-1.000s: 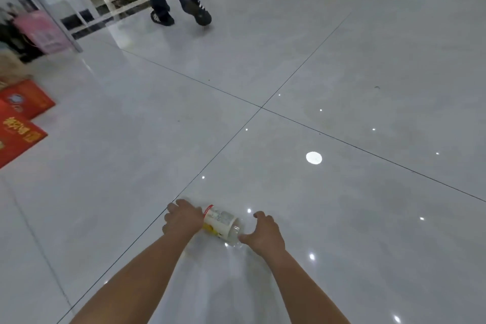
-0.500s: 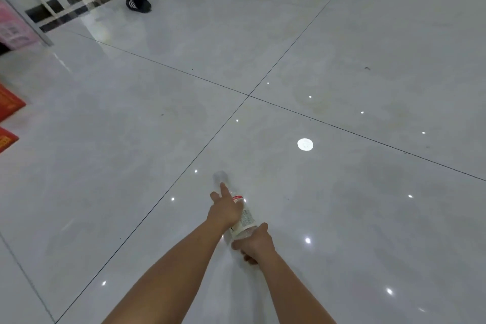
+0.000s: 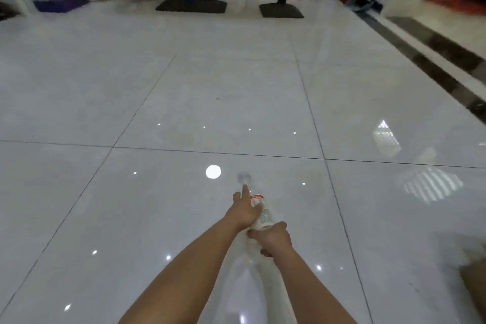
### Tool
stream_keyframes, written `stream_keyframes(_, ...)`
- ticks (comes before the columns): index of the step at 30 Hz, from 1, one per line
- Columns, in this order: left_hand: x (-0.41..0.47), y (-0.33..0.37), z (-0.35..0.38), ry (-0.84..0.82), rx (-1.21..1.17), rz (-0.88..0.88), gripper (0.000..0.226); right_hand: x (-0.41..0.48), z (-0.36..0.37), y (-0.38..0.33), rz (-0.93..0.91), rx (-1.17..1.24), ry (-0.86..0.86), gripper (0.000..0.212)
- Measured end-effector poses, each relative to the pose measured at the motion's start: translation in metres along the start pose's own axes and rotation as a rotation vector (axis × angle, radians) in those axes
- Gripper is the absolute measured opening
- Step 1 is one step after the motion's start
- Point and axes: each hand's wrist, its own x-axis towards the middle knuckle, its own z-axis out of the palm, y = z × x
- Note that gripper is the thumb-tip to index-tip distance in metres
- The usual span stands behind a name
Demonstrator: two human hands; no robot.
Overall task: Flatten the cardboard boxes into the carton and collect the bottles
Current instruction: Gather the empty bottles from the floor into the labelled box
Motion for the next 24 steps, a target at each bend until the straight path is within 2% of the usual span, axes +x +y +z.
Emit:
stream_keyframes(7,-0.009,0.195,0.107,-0.173,0.145,0.382,0.076,-0.023,-0.193,0.021,0.078,0.284,0.368,0.067)
stream_keyframes(10,0.001,0.258,0.173,-0.266,0.253,0.545,0.09,-0.04,-0.269,0.043,0.143,0.473,0.553,0.058)
stream_keyframes(12,-0.021,0.294,0.211,-0.294,0.342,0.644,0.095,-0.056,-0.311,0.062,0.185,0.608,0.65,0.055)
stream_keyframes(13,-0.05,0.312,0.218,-0.325,0.366,0.695,0.088,-0.065,-0.33,0.072,0.206,0.687,0.682,0.056)
stream_keyframes(16,-0.102,0.349,0.254,-0.398,0.451,0.798,0.065,-0.094,-0.372,0.106,0.214,0.901,0.8,0.058)
stream_keyframes(18,-0.111,0.36,0.269,-0.415,0.479,0.833,0.057,-0.109,-0.389,0.12,0.235,0.952,0.856,0.071)
stream_keyframes(20,-0.121,0.369,0.291,-0.426,0.554,0.895,0.056,-0.126,-0.406,0.139,0.265,1.041,0.943,0.08)
stream_keyframes(22,-0.118,0.372,0.313,-0.421,0.676,0.962,0.064,-0.136,-0.419,0.153,0.276,1.138,1.015,0.079)
stream_keyframes(24,-0.126,0.378,0.325,-0.38,0.838,1.01,0.051,-0.141,-0.429,0.166,0.291,1.217,1.038,0.076)
